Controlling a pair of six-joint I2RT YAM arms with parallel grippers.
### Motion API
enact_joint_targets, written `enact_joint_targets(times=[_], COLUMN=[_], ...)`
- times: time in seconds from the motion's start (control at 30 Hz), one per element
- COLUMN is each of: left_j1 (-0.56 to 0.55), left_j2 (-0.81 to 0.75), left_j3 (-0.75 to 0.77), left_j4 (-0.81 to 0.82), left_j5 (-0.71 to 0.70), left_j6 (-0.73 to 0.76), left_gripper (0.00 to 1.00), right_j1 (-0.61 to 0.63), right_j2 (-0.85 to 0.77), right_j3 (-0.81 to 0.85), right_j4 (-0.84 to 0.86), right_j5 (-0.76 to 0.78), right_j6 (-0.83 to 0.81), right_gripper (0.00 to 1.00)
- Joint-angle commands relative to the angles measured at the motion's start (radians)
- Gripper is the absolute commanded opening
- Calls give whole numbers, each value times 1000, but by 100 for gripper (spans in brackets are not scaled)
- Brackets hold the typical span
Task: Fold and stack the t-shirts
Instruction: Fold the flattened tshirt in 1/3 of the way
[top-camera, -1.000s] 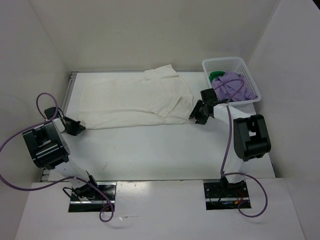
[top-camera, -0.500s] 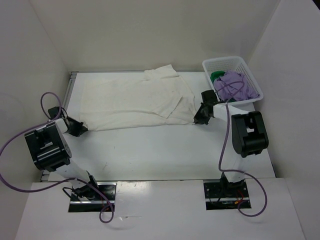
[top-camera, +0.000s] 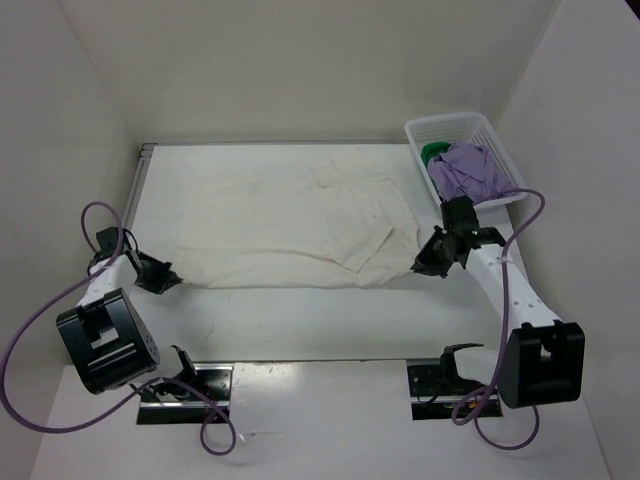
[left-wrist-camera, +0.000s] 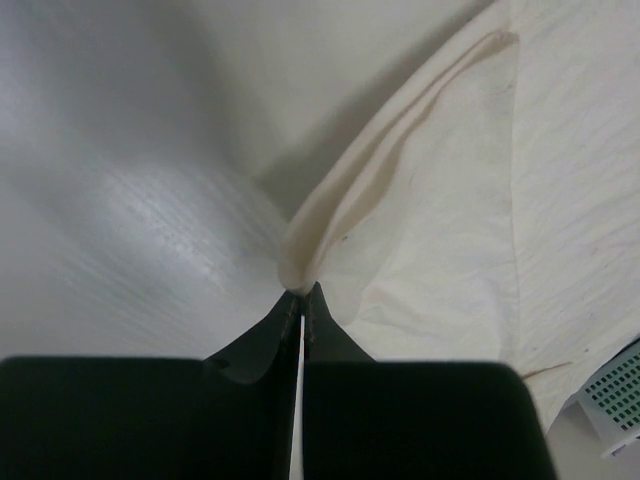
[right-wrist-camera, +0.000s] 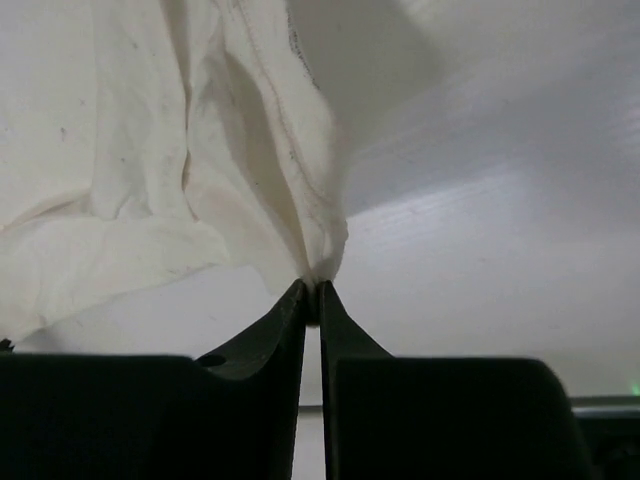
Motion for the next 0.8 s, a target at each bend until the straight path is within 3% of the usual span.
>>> enact_joint_targets(times=[0.0,0.03,0.13,0.2,0.3,0.33,0.37,0.4,0.43,0.47,0.57,0.6,0.63,0.67,0.73,0.77], left_j1=[-2,-2,-2,-28,-54,-55,-65,-74,-93,-103,-140,-140,-140,-140,-183,-259], left_j2=[-55,-64,-86,-86,-95,-95,-95,-95,-95,-104,-104,-116,-117,-127,-127,-127], left_j3=[42,53,88,119,156,176,176,192,220,238,271,271,244,216,126,107], left_j4=[-170,-185,-194,-194,-194,-194,-185,-185,-185,-185,-204,-182,-147,-103,32,77], left_j5=[-33,-33,-32,-23,-92,-102,-102,-102,-102,-146,-240,-218,-170,-33,63,88], left_j6=[-21,-30,-21,3,23,23,32,33,42,42,42,42,52,53,48,19], left_gripper=[0,0,0,6,35,47,66,73,78,87,96,93,83,65,28,12], right_j1=[-4,-4,-4,-4,9,21,33,47,86,116,217,237,274,286,311,323], right_j2=[-69,-69,-80,-80,-53,-52,-39,-11,4,21,95,134,156,179,245,279], right_j3=[5,24,77,113,137,137,137,114,105,94,40,40,26,26,26,26], right_j4=[-174,-188,-218,-219,-206,-164,-139,-110,-37,7,181,218,278,300,332,366], right_j5=[-7,7,53,63,45,27,-10,-34,-63,-100,-139,-139,-139,-139,-121,-110], right_j6=[-4,-4,-49,-62,-92,-93,-93,-80,-51,-31,37,48,58,58,58,58], right_gripper=[13,29,53,58,58,51,47,41,26,20,4,4,4,4,12,27])
